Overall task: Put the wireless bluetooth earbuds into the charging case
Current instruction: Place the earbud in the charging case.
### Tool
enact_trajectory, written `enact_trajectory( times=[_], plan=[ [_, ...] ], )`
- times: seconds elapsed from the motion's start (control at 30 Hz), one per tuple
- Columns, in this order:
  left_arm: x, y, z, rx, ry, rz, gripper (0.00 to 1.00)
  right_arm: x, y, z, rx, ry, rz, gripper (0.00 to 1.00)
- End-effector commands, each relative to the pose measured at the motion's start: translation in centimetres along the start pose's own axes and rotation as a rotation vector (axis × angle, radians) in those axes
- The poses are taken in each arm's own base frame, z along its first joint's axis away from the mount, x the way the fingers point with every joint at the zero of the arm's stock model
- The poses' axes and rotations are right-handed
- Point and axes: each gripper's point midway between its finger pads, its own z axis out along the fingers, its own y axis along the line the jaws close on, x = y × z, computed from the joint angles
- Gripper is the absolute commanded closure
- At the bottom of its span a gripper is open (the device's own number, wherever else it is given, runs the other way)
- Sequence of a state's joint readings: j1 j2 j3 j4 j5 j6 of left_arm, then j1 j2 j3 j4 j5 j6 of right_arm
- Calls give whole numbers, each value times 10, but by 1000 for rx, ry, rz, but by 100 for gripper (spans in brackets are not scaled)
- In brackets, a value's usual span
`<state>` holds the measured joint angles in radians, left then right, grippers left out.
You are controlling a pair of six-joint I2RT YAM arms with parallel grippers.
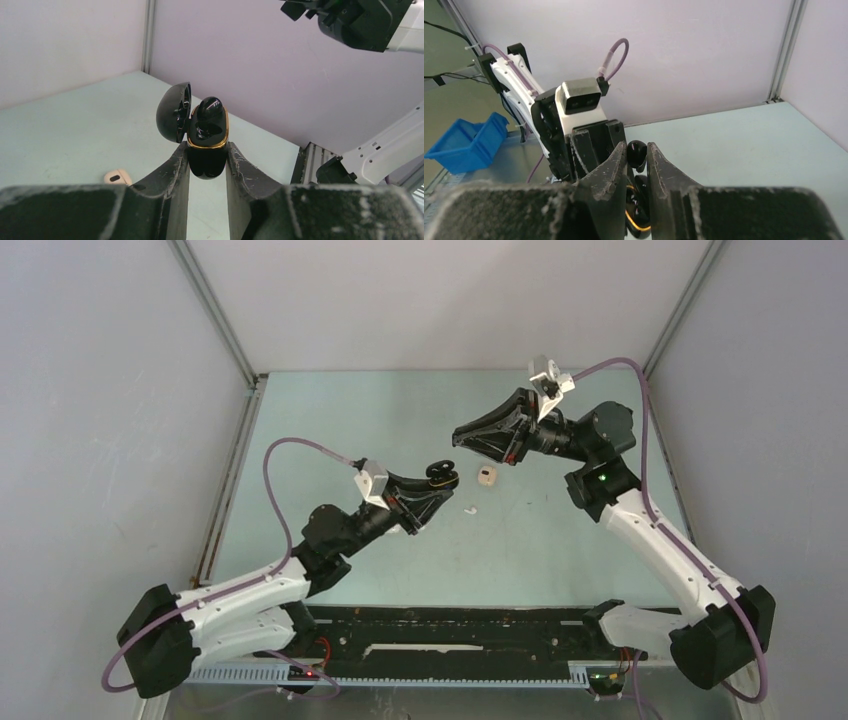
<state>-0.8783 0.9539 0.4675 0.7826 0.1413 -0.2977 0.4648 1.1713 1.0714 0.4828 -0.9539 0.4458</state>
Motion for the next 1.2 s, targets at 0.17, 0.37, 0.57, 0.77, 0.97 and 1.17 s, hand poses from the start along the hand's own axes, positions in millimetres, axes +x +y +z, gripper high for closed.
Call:
enact_trajectory(
  times=[0.17, 0.37, 0.57, 0.77, 0.97, 1.17],
  plan=[
    [-55, -12, 17, -11, -210, 33, 100, -1, 2, 14, -5, -33, -14, 100],
    [-59, -12, 21, -22, -218, 59, 100, 12, 3, 19, 0, 4, -31, 100],
    [-64, -6, 22, -60, -231, 60, 100, 26, -2, 22, 22, 42, -46, 100],
    [-63, -3, 23, -81, -221, 72, 100, 34, -2, 26, 23, 60, -55, 100],
    [-60, 0, 23, -96, -213, 80, 100, 41, 0, 29, 16, 76, -67, 100],
    [-61, 0, 24, -99, -211, 93, 100, 44, 2, 31, 6, 80, -61, 100]
  ],
)
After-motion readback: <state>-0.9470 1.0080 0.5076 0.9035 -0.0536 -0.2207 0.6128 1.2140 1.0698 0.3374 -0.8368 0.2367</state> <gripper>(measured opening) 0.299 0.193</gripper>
